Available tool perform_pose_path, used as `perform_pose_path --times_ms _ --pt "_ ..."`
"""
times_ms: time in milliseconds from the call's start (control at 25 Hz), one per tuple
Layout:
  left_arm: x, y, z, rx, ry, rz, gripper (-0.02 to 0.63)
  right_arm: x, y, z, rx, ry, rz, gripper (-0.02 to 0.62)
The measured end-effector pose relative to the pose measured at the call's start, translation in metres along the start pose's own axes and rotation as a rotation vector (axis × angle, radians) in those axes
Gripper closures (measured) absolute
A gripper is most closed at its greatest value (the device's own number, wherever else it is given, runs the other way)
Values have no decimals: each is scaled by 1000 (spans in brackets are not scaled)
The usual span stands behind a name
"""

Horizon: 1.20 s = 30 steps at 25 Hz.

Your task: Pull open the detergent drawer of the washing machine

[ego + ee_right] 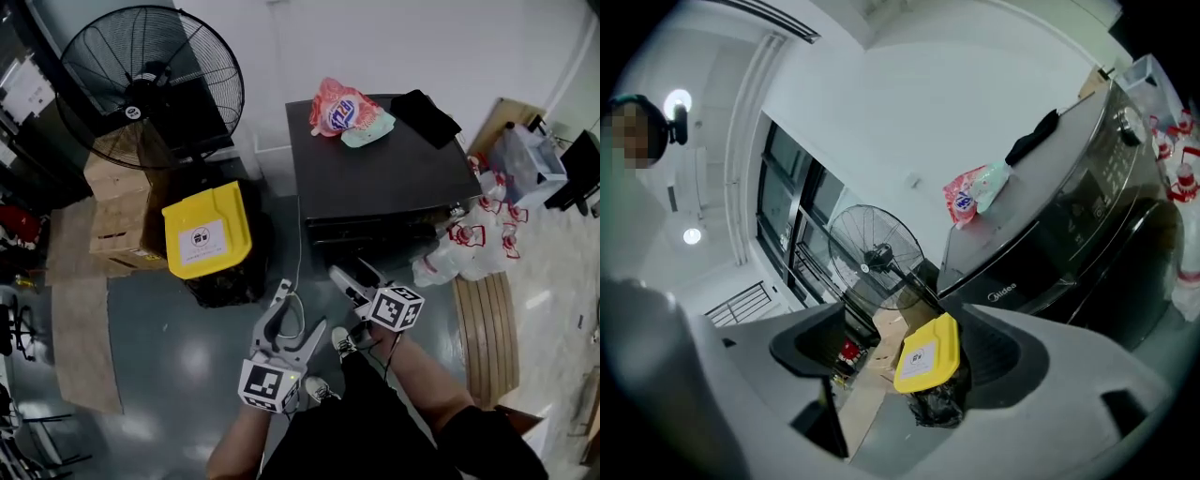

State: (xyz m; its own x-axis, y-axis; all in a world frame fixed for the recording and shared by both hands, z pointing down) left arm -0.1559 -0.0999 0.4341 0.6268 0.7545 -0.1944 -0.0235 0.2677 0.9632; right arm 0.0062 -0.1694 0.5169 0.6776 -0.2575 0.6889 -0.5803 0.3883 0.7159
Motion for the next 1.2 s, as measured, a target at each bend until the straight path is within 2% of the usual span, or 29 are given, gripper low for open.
perform_pose_path --times_ms 360,480,720,840,880,1040,1200 --pt "-22 8 55 -63 -16 -31 325 65 9 42 -40 -10 200 179" --pt "-29 9 70 -83 -18 -56 325 81 10 55 -34 -41 280 169" --pt "-39 16 96 -106 -9 -75 325 108 7 71 -9 -83 326 149" --pt "-42 20 104 -113 -4 -87 325 125 14 70 1 -21 422 127" --pt "-42 21 107 -114 -3 -91 325 129 15 69 5 -5 432 121" --pt "-46 26 116 -123 -6 -105 325 138 8 78 43 -53 386 96" --pt "-50 30 124 -115 -15 -112 325 148 15 81 34 -8 452 86"
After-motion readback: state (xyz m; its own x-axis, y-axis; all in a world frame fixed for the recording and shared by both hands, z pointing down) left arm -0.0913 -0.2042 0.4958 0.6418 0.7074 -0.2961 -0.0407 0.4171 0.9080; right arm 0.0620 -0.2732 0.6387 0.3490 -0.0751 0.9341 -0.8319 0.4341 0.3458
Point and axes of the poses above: the fingertips, and each gripper's own axes: z forward along the fingers, x to its right, y out of its underside, the point moved 5 cm from there along -z, backward along the fingers, and after that the axes turned 4 degrees about -z, right-handed, at the moved point
